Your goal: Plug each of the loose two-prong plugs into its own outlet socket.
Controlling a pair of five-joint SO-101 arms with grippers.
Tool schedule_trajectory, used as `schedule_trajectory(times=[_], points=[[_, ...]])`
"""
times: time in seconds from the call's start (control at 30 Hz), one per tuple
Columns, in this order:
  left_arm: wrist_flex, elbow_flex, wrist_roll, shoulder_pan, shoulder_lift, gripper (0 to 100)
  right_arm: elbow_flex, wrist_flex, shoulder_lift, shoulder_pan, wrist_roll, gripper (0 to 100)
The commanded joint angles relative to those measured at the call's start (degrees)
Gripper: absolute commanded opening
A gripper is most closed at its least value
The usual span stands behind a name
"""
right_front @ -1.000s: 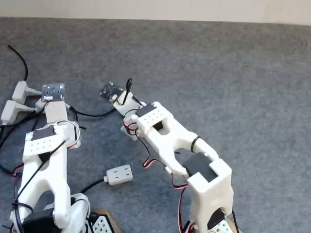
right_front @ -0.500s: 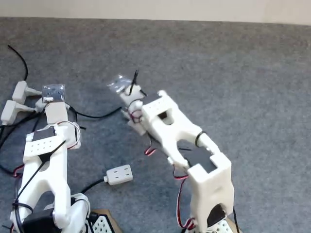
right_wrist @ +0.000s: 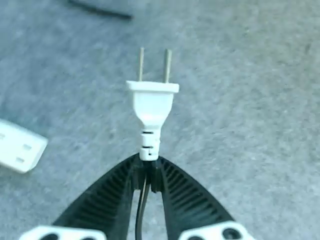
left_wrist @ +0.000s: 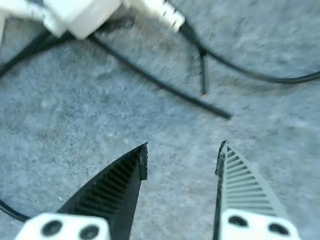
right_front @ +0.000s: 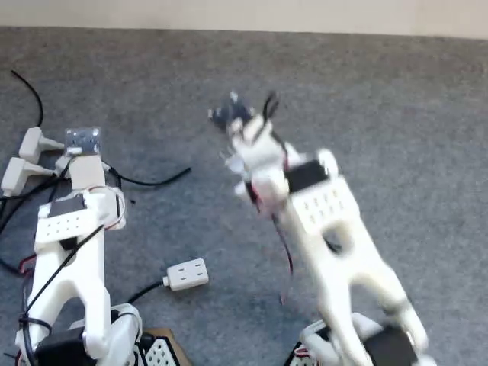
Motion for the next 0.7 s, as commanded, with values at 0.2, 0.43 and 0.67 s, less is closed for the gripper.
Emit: schedule_trajectory(times=[0.2,0.43,0.67], points=[[19.2,-22.2,-7.1,11.5,-1.6,27,47.3,-23.3,-48.0,-2.2,-2.2,0.5],[21.7,-19.8,-5.3,11.1,-1.1,30,49.0,-16.6,-44.5,0.1,0.3,0.5],[12.6,-5.1,-1.7,6.0,-1.5,30,23.6,0.3,-14.6,0.9,2.2,0.5]])
